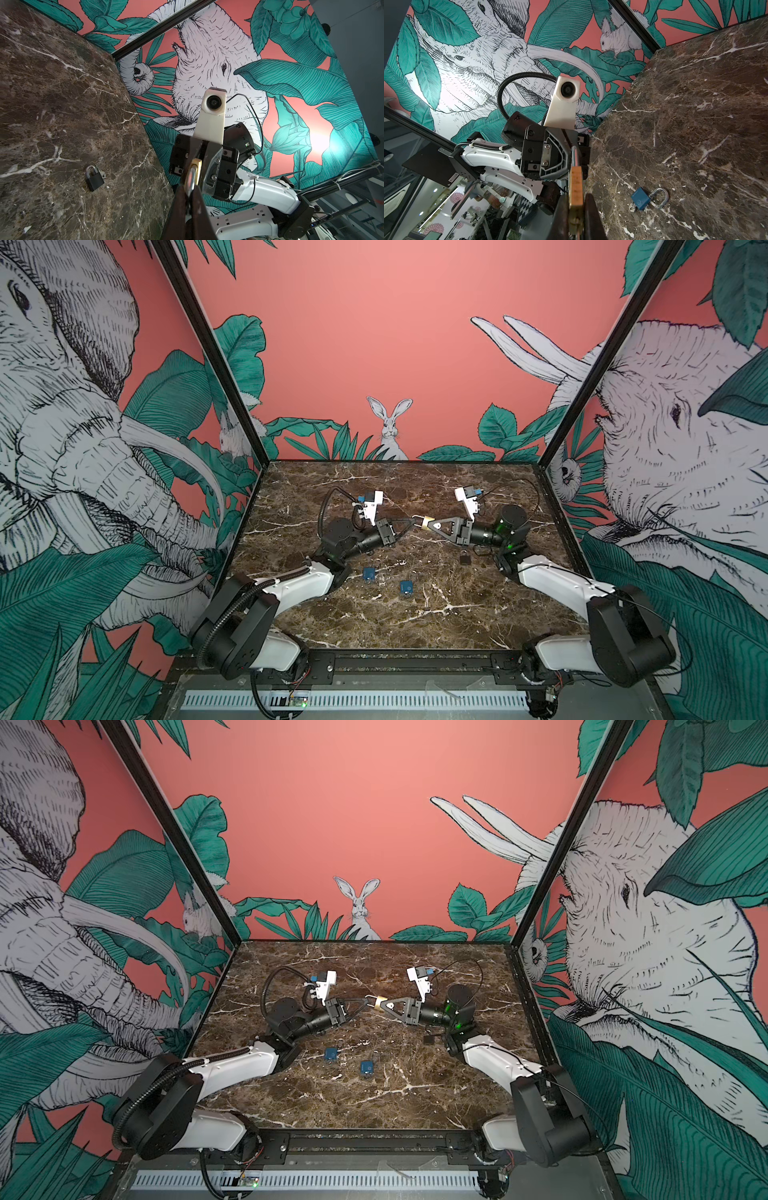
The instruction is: Lock with the key
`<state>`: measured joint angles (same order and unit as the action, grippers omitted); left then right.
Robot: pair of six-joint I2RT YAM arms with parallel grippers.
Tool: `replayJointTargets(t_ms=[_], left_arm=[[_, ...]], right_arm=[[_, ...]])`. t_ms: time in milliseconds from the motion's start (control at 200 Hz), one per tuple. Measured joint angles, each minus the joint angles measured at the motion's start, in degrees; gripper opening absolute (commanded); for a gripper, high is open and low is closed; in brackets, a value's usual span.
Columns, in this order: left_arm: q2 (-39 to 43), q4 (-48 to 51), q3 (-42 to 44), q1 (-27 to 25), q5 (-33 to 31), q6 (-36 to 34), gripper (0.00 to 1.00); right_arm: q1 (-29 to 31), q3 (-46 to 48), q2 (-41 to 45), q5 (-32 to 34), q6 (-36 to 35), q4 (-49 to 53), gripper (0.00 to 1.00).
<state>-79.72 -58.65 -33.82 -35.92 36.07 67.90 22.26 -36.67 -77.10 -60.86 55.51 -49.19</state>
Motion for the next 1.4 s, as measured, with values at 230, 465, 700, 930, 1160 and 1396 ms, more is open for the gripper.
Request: replayJointTargets(t_ms=[230, 465, 700, 930, 1160, 1396], left_arm=[[0.0, 0.1, -0.7, 0.0, 0.0, -0.9, 0.0], [-0.1, 0.0, -0.8, -0.1, 0.0, -1.5, 0.0], [-0.1, 0.0, -0.9, -0.3, -0.7, -2.6, 0.0], [0.0, 0.4, -1.0, -0.4, -1.7, -3.9, 0.0], [0.0, 0.5, -1.6, -0.6, -2.5, -4.3, 0.0], [-0.7, -1.3, -2.8, -0.7, -5.6, -4.3, 0.0]], right_arm=[[0.0, 0.0, -0.3, 0.0, 1.6, -2.0, 0.0], [0.0, 0.0, -0.6, 0.0, 3.1, -3.2, 0.0], [0.0, 0.0, -1.4, 0.4, 5.2, -5.2, 0.0], [-0.1, -0.4, -3.9, 0.4, 9.1, -9.9, 0.0], [1.0, -3.0, -4.1, 0.5, 6.4, -5.6, 0.0], [1.7, -7.5, -3.9, 3.1, 0.7, 0.9, 0.0]])
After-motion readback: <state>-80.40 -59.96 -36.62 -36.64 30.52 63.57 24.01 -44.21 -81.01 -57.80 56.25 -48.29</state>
